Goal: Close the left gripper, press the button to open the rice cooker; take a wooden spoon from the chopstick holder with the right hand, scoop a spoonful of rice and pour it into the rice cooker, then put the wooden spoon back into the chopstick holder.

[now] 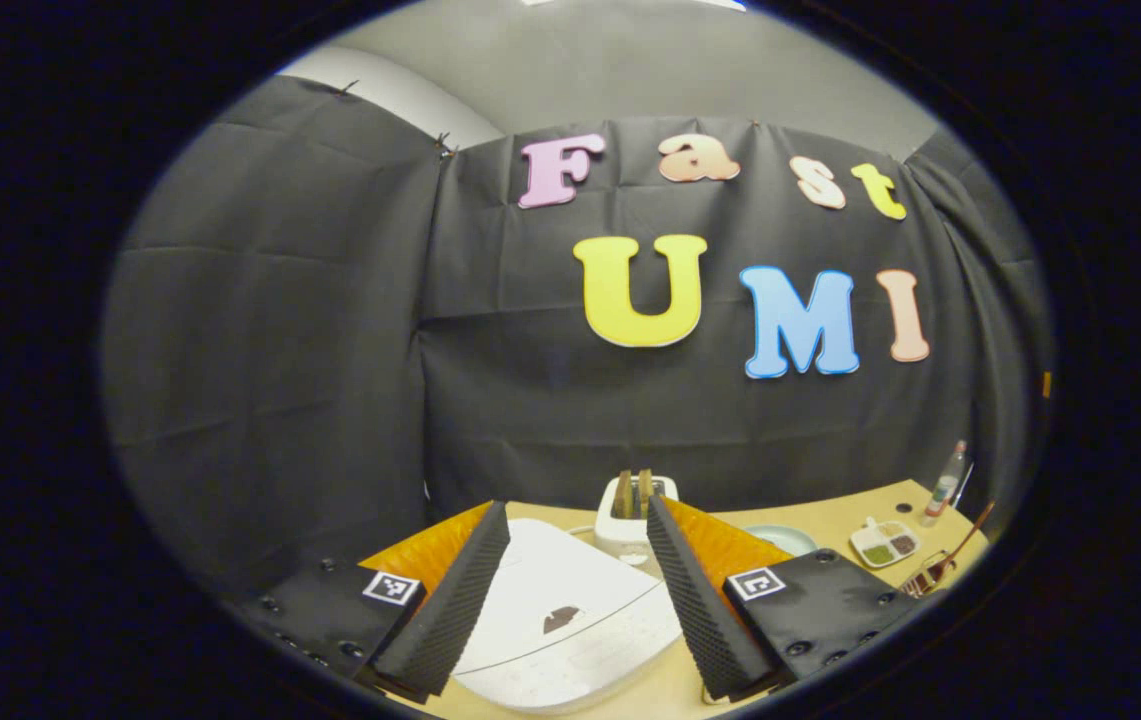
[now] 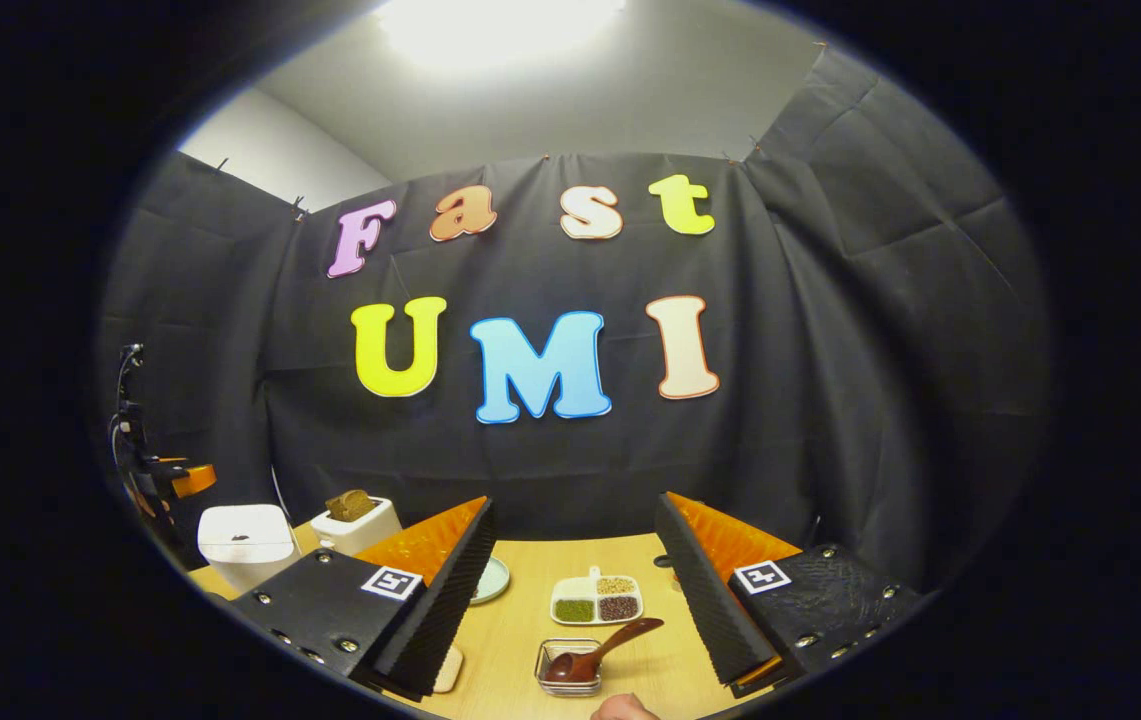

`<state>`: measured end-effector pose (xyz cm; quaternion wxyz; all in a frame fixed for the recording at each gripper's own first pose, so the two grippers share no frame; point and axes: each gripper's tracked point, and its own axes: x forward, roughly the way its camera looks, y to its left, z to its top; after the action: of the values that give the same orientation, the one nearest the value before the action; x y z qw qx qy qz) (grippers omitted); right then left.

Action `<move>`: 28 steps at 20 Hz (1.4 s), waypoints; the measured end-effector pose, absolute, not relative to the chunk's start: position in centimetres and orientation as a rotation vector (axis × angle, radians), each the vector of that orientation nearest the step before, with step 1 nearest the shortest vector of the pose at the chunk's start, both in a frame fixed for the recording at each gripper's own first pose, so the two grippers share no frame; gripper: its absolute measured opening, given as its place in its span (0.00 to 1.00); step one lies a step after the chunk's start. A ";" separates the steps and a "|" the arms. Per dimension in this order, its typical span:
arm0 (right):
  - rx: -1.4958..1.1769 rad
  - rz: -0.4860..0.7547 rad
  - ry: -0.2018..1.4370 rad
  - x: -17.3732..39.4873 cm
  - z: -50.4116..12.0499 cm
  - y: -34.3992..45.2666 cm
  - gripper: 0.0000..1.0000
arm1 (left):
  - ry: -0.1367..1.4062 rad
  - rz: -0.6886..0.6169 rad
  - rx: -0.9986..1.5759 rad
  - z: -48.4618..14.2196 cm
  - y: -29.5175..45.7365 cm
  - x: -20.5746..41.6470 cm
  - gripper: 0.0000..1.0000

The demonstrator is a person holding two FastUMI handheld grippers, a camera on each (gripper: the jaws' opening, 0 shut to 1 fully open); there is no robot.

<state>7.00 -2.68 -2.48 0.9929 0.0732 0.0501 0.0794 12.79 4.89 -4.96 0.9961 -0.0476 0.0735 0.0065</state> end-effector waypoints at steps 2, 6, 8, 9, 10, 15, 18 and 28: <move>0.150 0.184 0.082 7.2 -1.9 -1.0 0.98 | 0.120 -0.013 -0.117 -3.3 4.5 11.1 0.99; 0.082 0.188 0.050 7.6 -1.1 0.4 0.98 | 0.080 -0.038 -0.108 -1.1 4.8 7.9 0.94; 0.074 0.194 0.030 7.6 -0.5 1.2 0.98 | 0.053 -0.049 -0.102 -0.1 4.8 6.3 0.96; 0.075 0.196 0.021 7.4 -0.3 1.5 0.98 | 0.035 -0.046 -0.091 0.5 4.7 5.7 0.96; 0.073 0.202 0.010 7.3 0.1 1.9 0.98 | 0.009 -0.040 -0.080 1.1 4.8 5.0 0.94; 0.033 0.211 -0.057 6.8 1.6 3.0 0.98 | -0.074 -0.060 -0.096 3.2 3.1 3.1 0.99; 0.020 0.224 -0.075 6.6 1.8 4.2 0.98 | -0.090 -0.049 -0.096 4.0 3.4 2.6 0.96; 0.076 0.232 -0.073 7.4 2.5 6.0 0.98 | -0.130 -0.043 -0.117 5.9 5.1 2.0 0.96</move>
<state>7.39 6.05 2.54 0.9919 0.0381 -0.0366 0.1156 2.04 5.10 5.94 0.9960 -0.0583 -0.0649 -0.0215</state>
